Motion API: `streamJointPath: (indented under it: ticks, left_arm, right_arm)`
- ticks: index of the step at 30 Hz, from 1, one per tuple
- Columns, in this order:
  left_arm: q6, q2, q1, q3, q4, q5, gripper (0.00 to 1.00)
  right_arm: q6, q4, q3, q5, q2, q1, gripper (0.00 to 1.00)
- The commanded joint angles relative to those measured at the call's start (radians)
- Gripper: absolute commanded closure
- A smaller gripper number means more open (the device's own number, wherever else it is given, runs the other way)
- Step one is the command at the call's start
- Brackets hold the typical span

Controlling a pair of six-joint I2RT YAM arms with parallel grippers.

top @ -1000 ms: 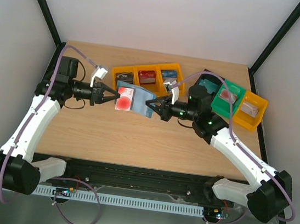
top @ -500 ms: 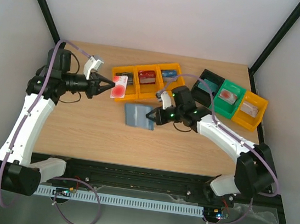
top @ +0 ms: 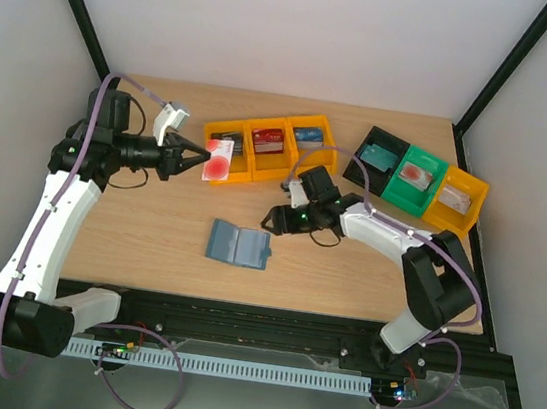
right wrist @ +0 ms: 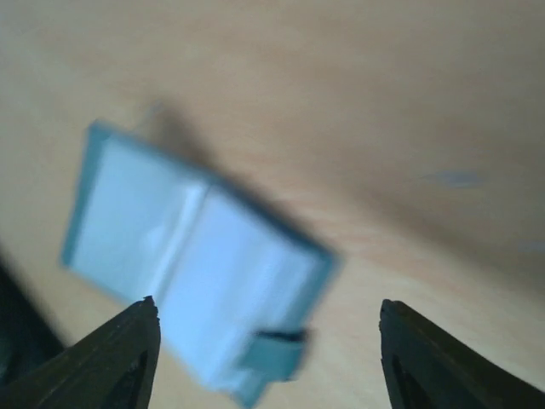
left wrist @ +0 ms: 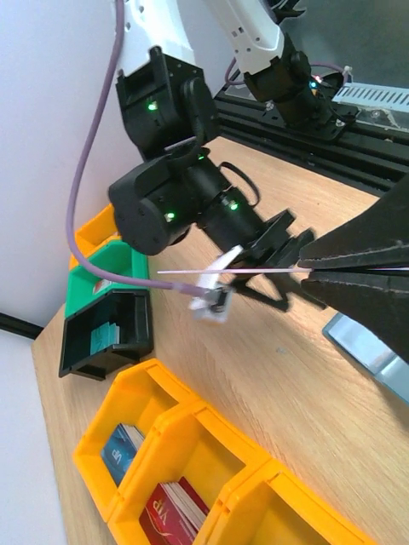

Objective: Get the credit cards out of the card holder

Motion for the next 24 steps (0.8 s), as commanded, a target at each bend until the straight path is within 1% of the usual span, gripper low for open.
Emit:
streamJointPath:
  ticks: [1, 2, 3, 4, 6, 7, 8, 9, 11, 12, 14, 17, 20, 22, 24]
  left_arm:
    - [-0.003, -0.016, 0.006, -0.016, -0.008, 0.062, 0.98]
    - [-0.001, -0.016, 0.007, -0.016, -0.008, 0.069, 0.98]
    - [0.0, -0.015, 0.007, -0.016, -0.011, 0.079, 0.98]
    - [0.002, -0.014, 0.006, -0.014, -0.013, 0.092, 0.98]
    - [0.007, -0.014, 0.005, -0.012, -0.018, 0.118, 0.98]
    - [0.012, -0.013, 0.006, -0.01, -0.023, 0.131, 0.98]
    - [0.02, -0.014, 0.005, -0.007, -0.03, 0.148, 0.98]
    - [0.021, -0.014, 0.006, -0.005, -0.035, 0.162, 0.98]
    - [0.033, -0.016, 0.006, -0.002, -0.049, 0.189, 0.98]
    - [0.045, -0.016, 0.006, 0.0, -0.061, 0.208, 0.98]
    - [0.078, -0.018, 0.006, 0.003, -0.089, 0.255, 0.98]
    - [0.128, -0.025, 0.006, 0.01, -0.132, 0.308, 0.98]
    - [0.141, -0.026, 0.005, 0.008, -0.14, 0.319, 0.98]
    - [0.132, -0.025, 0.005, 0.001, -0.132, 0.323, 0.98]
    - [0.119, -0.024, 0.005, -0.007, -0.119, 0.324, 0.98]
  right_arm:
    - [0.063, -0.119, 0.084, 0.504, -0.111, -0.029, 0.28]
    - [0.05, -0.115, 0.093, 0.524, -0.144, -0.026, 0.27]
    - [0.032, -0.091, 0.093, 0.502, -0.181, -0.015, 0.27]
    - [0.007, -0.04, 0.082, 0.448, -0.228, 0.0, 0.27]
    - [-0.038, 0.148, 0.028, 0.238, -0.334, 0.048, 0.25]
    - [-0.034, 0.267, -0.012, 0.129, -0.377, 0.073, 0.23]
    - [-0.009, 0.393, -0.057, 0.037, -0.411, 0.102, 0.2]
    - [0.046, 0.548, -0.124, -0.023, -0.44, 0.117, 0.18]
    - [0.188, 0.84, -0.208, -0.057, -0.461, 0.131, 0.16]
    - [0.25, 0.942, -0.226, -0.055, -0.452, 0.132, 0.16]
    - [0.337, 1.054, -0.224, -0.057, -0.416, 0.132, 0.18]
    - [0.401, 1.125, -0.199, -0.094, -0.362, 0.139, 0.26]
    - [0.423, 1.179, -0.187, -0.111, -0.33, 0.163, 0.4]
    - [0.42, 1.179, -0.17, -0.118, -0.306, 0.178, 0.55]
    - [0.421, 1.177, -0.16, -0.13, -0.295, 0.184, 0.73]
